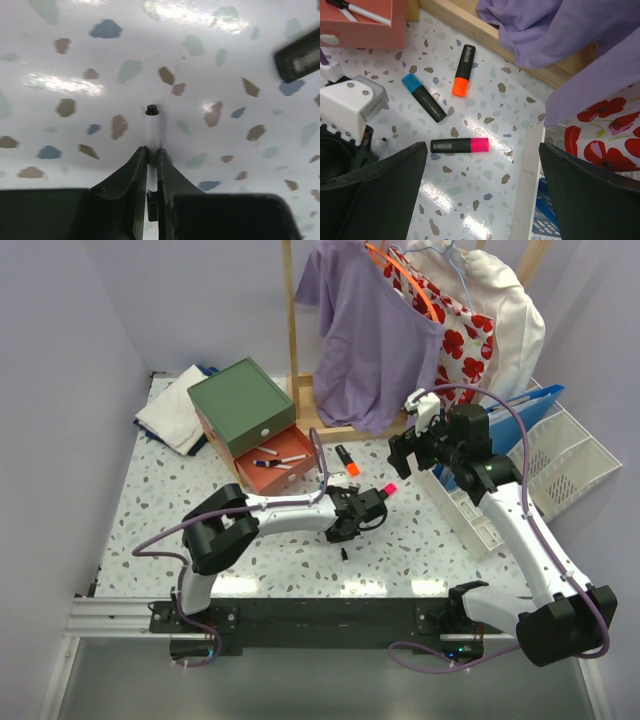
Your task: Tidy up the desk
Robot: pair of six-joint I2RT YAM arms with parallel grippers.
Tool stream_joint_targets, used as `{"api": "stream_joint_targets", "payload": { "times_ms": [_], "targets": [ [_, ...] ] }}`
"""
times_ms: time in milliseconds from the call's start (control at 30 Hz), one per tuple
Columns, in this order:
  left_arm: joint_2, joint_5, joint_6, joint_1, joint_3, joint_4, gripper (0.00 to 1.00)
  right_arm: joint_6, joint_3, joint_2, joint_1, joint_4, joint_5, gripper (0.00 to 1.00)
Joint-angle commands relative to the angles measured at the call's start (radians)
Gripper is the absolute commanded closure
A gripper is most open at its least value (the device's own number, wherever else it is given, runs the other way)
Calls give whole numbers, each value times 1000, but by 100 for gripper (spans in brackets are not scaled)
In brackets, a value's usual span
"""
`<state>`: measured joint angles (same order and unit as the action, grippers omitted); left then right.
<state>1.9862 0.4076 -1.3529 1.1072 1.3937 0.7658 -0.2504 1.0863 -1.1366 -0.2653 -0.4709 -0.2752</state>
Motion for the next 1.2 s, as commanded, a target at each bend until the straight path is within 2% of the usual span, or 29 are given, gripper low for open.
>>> {"api": "stream_joint_targets", "payload": {
  "times_ms": [0,100,133,200,233,267,333,400,433,533,600,733,900,933,1033,1067,1100,1167],
  "targets": [
    [-151,213,153,-3,-88,43,96,14,17,12,8,17,-2,1],
    [-264,319,326,-3,-162,-6,100,14,17,8,8,15,-5,1],
    [-297,351,456,-3,-185,-32,100,13,17,5,8,15,-9,1],
    [-407,369,591,-3,-252,-129,100,13,17,1,8,15,-10,1],
    [-446,375,727,-7,-277,-164,100,11,15,-3,8,14,-12,1],
    [-484,367,798,-10,-316,-237,100,11,15,-3,6,14,-16,1],
    [-585,305,996,-45,-346,-302,100,10,15,-8,8,15,-16,1],
    [-666,234,1118,-85,-375,-387,100,10,14,-8,6,15,-18,1],
    [-688,158,1225,-143,-381,-411,100,10,14,-8,6,14,-19,1],
    [-731,8,1415,-276,-386,-477,100,8,11,-9,9,17,-24,1],
    [-718,-24,1491,-346,-363,-494,100,7,11,-9,9,15,-27,1],
    [-667,-69,1633,-412,-297,-517,100,5,9,-9,12,15,-30,1],
    [-593,-81,1686,-452,-237,-530,100,0,9,-14,14,14,-36,1],
    [-583,-79,1689,-457,-220,-528,98,-1,9,-12,15,12,-39,1],
    [-543,-18,1663,-466,-184,-493,68,-4,9,-17,14,12,-44,1],
    [-537,-3,1655,-466,-177,-485,54,-4,9,-18,14,12,-47,1],
    [-537,-1,1654,-468,-173,-482,51,-6,9,-17,15,9,-47,1],
    [-550,-10,1647,-468,-163,-474,36,-7,9,-23,14,8,-53,1]
  ]
}}
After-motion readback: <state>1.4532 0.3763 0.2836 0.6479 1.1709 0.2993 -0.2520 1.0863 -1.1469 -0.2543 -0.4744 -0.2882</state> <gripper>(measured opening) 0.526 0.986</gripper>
